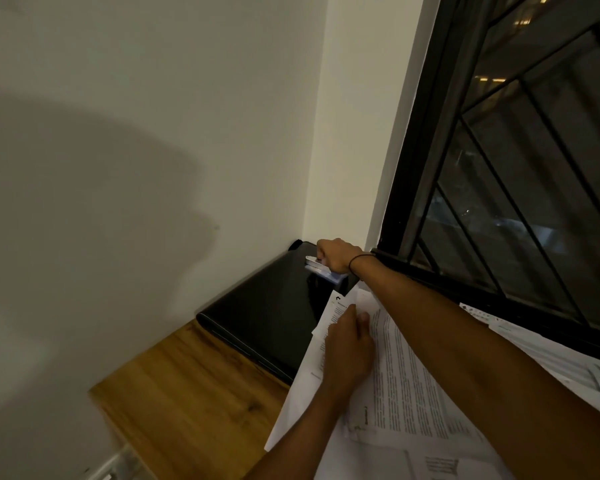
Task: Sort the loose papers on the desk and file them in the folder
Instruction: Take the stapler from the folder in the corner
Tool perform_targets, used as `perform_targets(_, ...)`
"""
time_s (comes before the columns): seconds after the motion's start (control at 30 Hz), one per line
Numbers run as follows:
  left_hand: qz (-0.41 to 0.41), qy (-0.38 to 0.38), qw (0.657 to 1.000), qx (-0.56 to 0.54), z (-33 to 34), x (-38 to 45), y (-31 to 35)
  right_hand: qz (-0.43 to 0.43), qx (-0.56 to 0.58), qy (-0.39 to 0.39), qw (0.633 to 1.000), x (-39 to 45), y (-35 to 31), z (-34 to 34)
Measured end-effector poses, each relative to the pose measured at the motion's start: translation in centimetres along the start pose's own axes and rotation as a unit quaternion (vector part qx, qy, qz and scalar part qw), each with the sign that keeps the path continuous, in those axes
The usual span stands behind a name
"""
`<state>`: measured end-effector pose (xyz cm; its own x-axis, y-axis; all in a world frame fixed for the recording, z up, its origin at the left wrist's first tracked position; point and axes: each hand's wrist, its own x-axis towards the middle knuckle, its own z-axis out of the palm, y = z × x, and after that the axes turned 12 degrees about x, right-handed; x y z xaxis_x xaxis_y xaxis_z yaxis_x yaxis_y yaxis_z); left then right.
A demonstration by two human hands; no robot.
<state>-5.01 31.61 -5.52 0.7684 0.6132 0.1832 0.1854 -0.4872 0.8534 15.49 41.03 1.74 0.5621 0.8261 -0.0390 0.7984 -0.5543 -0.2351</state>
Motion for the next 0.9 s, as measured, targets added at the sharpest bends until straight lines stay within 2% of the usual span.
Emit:
perform_targets(0.1,-0.002,-0.001,1.000,0.000,-0.1,-0.1,0.0,-0.007,0.046,0.033,0.998,-1.2,0.1,-1.3)
perform_targets(0.2,0.012,-0.003,1.000,-0.011,-0.6,-0.3,0.1,-0.017,0.125,0.027,0.992,-4.2,0.4,-3.5)
perform_targets(0.33,0.020,-0.004,1.000,-0.018,-0.5,-0.1,-0.4,-0.047,0.170,0.020,0.984,-9.8,2.9,-4.9)
perform_targets(0.53,0.007,0.002,1.000,-0.017,-1.9,0.4,0.4,-0.036,0.230,-0.065,0.970,-19.4,8.3,-5.9)
perform_targets(0.63,-0.021,-0.004,0.999,-0.027,-3.3,0.7,0.7,-0.009,0.243,-0.078,0.967,-21.9,10.2,-6.4)
perform_targets(0.73,-0.020,-0.028,0.999,-0.026,-4.8,1.2,1.6,-0.005,0.238,-0.050,0.970,-23.2,10.2,-6.8)
perform_targets(0.8,-0.012,-0.040,0.999,-0.028,-6.8,1.8,2.7,0.000,0.252,-0.003,0.968,-23.2,9.8,-7.1)
perform_targets(0.9,-0.037,-0.071,0.994,-0.072,-11.1,2.2,3.4,0.026,0.329,0.080,0.941,-22.6,9.8,-7.1)
